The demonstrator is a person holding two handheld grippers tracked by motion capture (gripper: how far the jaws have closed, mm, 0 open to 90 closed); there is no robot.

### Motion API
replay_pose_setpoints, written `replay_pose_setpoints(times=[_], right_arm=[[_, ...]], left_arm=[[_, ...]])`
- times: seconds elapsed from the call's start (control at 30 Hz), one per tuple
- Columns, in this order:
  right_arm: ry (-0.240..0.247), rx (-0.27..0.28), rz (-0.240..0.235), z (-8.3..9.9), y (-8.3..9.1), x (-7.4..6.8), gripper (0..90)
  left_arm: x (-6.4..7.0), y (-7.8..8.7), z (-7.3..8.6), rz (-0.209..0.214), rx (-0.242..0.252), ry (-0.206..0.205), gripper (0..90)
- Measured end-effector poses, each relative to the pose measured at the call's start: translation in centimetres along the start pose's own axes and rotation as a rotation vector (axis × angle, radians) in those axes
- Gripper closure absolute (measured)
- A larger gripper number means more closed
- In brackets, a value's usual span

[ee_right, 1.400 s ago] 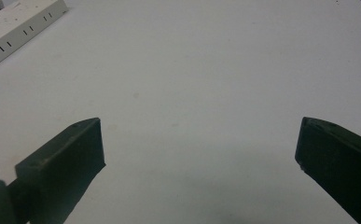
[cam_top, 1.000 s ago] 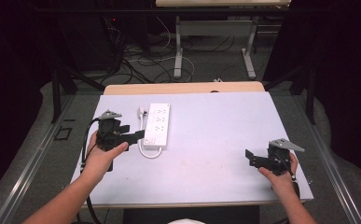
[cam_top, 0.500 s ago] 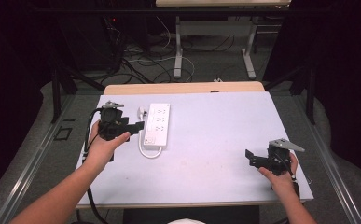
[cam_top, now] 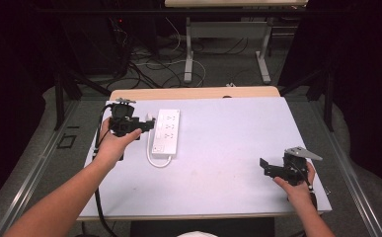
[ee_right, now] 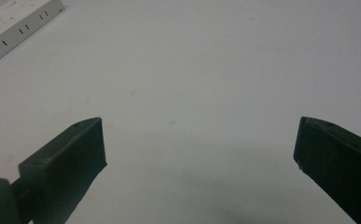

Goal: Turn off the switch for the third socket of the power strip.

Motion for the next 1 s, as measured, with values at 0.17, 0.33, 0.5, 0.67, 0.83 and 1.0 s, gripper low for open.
replay_pose_setpoints(times=[0.17, 0.33, 0.5, 0.67, 0.83, 1.0], right_arm=[[-0.003, -0.008, 0.0, 0.1, 0.0, 0.0, 1.7], [-0.005, 0.009, 0.008, -0.1, -0.1, 0.0, 1.8], [-0.001, -0.011, 0.001, 0.1, 0.0, 0.0, 1.9], [-0.003, -0.002, -0.004, 0.0, -0.1, 0.0, 2.1], [-0.003, -0.003, -0.003, 0.1, -0.1, 0.0, 2.1], [0.002, -0.006, -0.004, 0.1, -0.1, 0.1, 2.2]], left_arm=[[-0.2, -0.2, -0.8, -0.015, -0.004, 0.003, 38.8], [-0.8, -0.7, -1.6, -0.028, -0.009, 0.021, 39.8], [-1.2, -1.3, -2.3, -0.029, -0.008, 0.054, 40.5], [-1.9, -2.1, -2.9, -0.031, -0.007, 0.065, 41.5], [-2.5, -2.9, -3.5, -0.046, 0.003, 0.084, 42.4], [-3.2, -3.5, -3.9, -0.058, 0.002, 0.085, 42.7]])
Point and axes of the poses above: each handheld gripper's, and its own axes: y roughly backward along the jaws, z roughly out of its underside, x roughly to its right, the point moved 10 cm from there along -y, roughly forward along the jaws, and after that the axes turned 6 degrees about -x, right-handed, at the moved point
